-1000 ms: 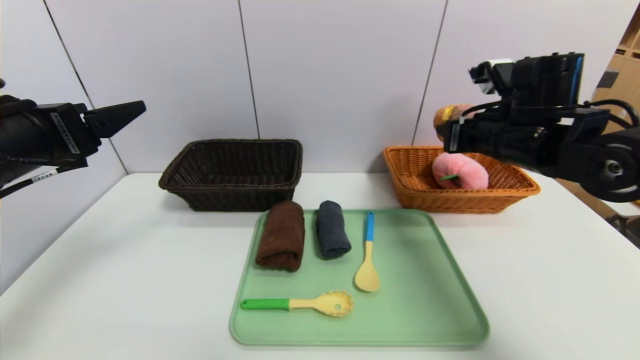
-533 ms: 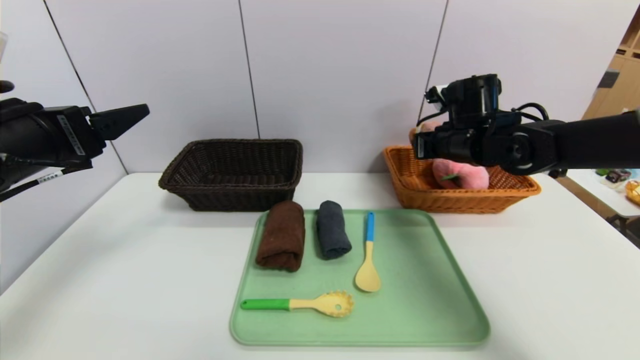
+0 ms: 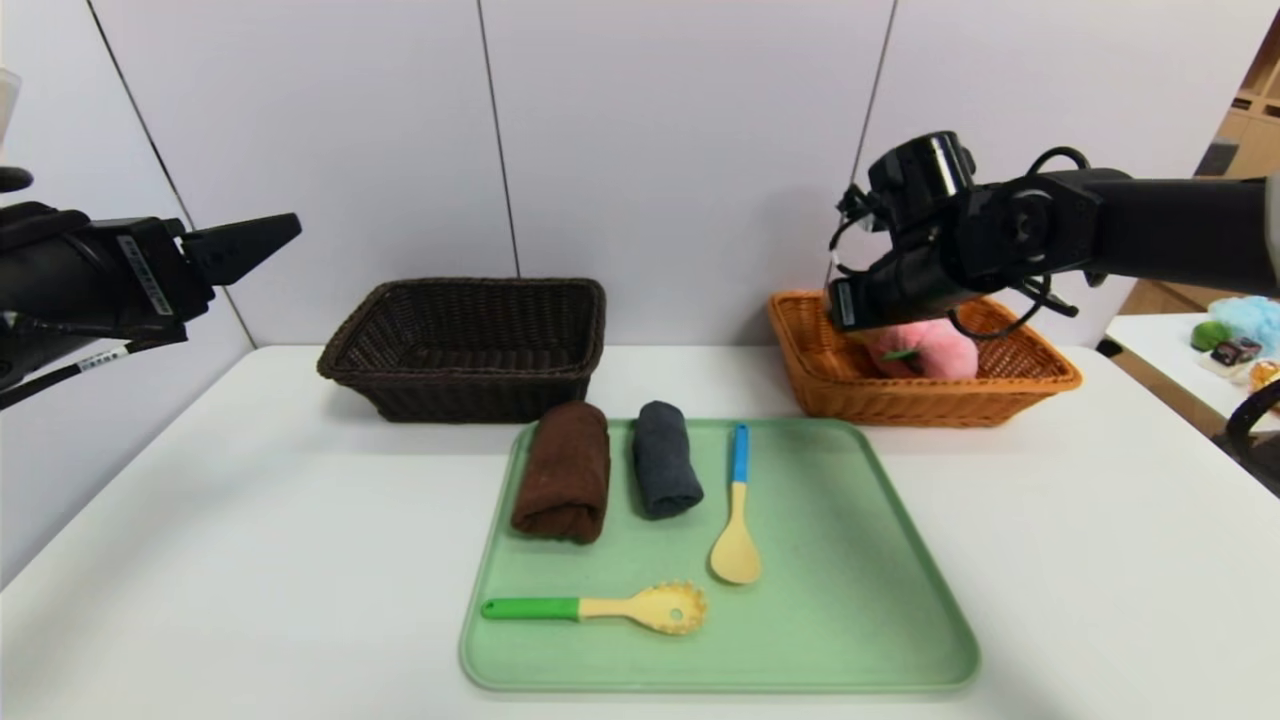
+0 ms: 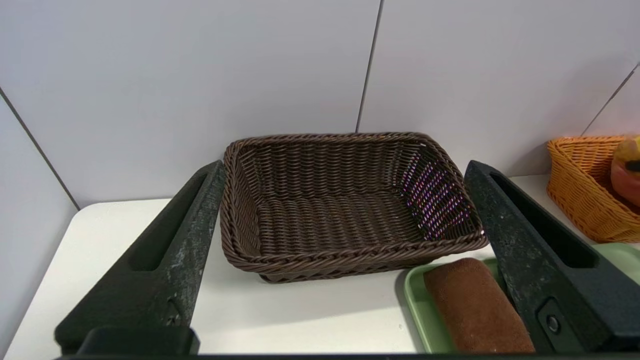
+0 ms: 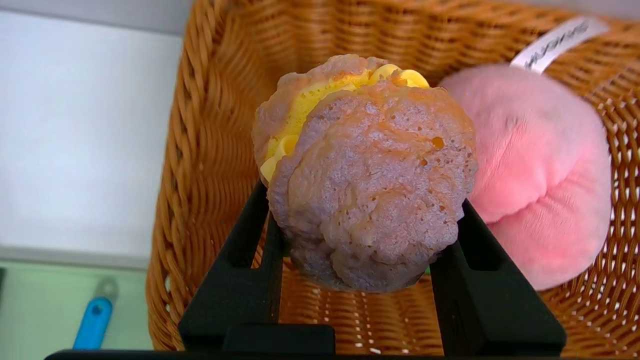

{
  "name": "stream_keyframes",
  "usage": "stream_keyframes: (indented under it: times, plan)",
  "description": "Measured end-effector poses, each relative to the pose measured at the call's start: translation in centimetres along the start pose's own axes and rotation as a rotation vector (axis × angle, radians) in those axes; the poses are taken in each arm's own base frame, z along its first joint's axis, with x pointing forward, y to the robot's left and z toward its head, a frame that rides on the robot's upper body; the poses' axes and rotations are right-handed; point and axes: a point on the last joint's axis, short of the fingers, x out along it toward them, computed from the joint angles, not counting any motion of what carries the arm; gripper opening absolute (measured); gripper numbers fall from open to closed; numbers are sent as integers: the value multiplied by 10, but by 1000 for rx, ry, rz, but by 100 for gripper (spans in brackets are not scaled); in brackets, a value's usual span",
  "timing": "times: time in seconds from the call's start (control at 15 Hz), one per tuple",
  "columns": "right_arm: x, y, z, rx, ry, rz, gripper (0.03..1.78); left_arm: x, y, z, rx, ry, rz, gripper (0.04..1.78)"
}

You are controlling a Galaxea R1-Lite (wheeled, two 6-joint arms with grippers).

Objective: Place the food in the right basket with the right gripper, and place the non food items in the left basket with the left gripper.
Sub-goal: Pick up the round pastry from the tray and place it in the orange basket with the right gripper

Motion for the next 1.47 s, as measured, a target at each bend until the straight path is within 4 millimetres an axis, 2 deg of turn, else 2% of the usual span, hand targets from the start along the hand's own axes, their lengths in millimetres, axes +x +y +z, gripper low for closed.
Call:
stream_keyframes:
  times: [0.73, 1.07, 1.27, 1.47]
  plan:
    - [35, -2, -18, -8, 103, -16, 81, 0, 1, -4, -3, 13, 4, 169]
    - [41, 0, -19, -5, 106, -5, 124, 2, 1, -6, -4, 20, 6, 169]
    - [37, -1, -18, -3, 100, -6, 139, 3, 1, -5, -4, 21, 5, 169]
    - [21, -1, -11, -2, 74, -2, 149, 4, 1, -6, -4, 23, 5, 169]
